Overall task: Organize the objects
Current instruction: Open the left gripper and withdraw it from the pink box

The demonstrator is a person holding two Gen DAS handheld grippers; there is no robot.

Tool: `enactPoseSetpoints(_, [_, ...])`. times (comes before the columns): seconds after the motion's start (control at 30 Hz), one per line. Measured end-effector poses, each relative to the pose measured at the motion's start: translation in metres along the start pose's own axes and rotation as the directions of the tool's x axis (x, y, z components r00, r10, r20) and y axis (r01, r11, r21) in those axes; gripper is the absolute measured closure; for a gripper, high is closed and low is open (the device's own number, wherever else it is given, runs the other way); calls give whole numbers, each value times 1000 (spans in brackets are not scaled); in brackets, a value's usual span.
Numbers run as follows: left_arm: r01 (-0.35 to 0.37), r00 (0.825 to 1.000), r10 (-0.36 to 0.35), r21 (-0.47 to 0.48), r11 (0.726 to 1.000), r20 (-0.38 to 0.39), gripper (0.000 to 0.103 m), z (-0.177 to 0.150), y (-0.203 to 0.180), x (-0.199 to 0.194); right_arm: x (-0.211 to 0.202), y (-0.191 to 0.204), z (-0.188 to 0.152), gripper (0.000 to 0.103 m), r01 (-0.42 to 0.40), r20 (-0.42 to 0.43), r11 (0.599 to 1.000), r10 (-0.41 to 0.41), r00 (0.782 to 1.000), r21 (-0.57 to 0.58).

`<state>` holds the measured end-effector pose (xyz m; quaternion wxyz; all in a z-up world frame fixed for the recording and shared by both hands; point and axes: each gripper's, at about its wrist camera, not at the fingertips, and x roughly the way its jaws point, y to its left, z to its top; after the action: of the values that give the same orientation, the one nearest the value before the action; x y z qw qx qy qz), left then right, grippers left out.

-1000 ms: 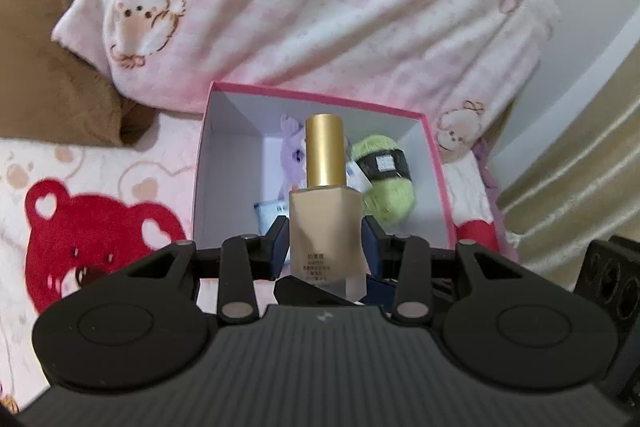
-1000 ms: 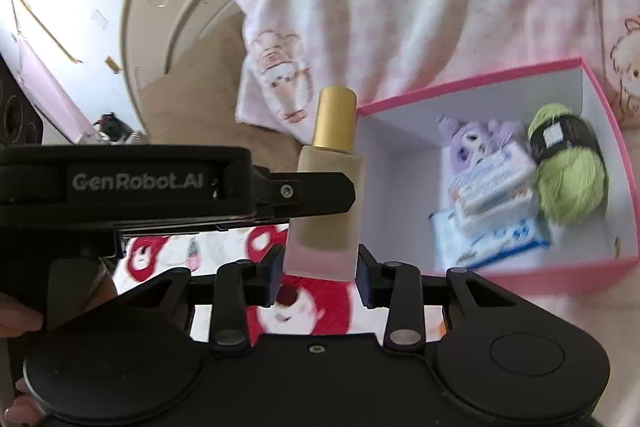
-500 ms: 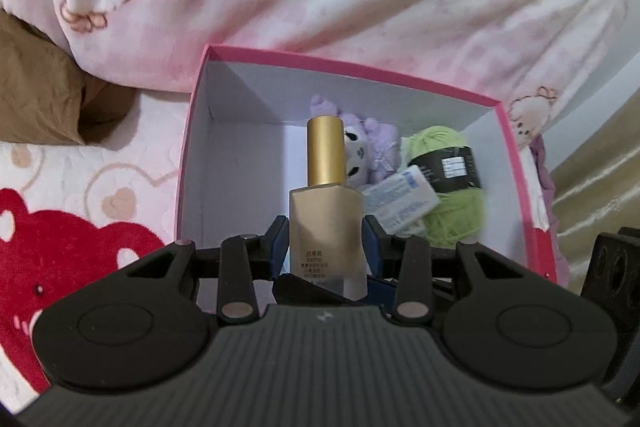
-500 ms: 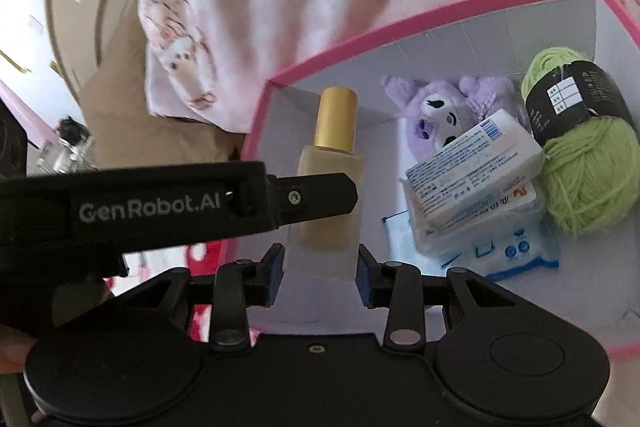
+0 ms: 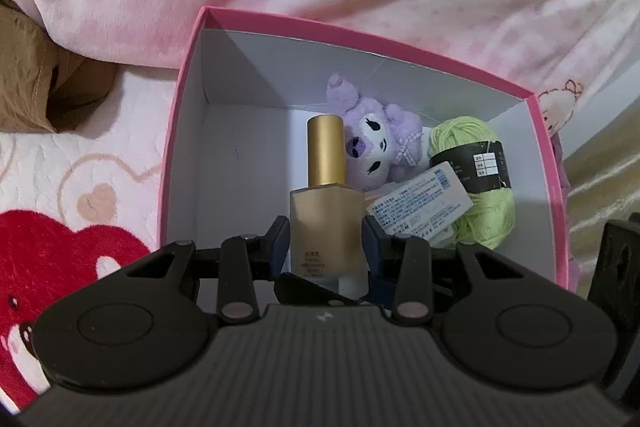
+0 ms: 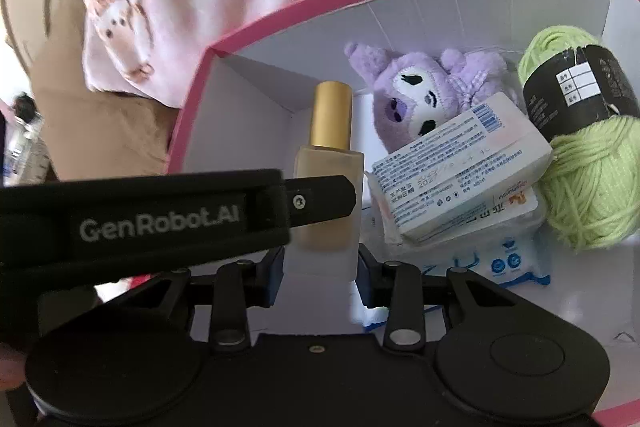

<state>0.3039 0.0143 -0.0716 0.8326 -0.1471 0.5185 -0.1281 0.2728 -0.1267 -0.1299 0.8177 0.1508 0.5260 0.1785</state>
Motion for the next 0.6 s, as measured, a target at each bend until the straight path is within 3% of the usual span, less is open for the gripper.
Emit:
enactPoseSetpoints(0.1, [15,1000,-14,-15,1000,21,69,1,-2,-1,8,2,3,61,53,-21,999,-53,998,7])
enactPoseSetpoints(0.23, [32,999,-31,-17,999,44,69,4,-5,-9,5,5,1,58,40,-11,999,-40,999,2])
enactPoseSetpoints(0.37, [-8,997,7,9,1000,77,69,4,-5,-23,-13,4,1,50,7,23,1000,-7,1000,-1])
enactPoseSetpoints(0.47, [-41,998,39,50,998,53,65,-4,-7,-38,-34,11,-2,50,11,-5,997,-11,1000,-76])
enactPoseSetpoints(0.6, [-78,994,69,116,990,87,60,-21,-12,-77,-78,15,-14,50,2,-18,982,-5,1000,-188])
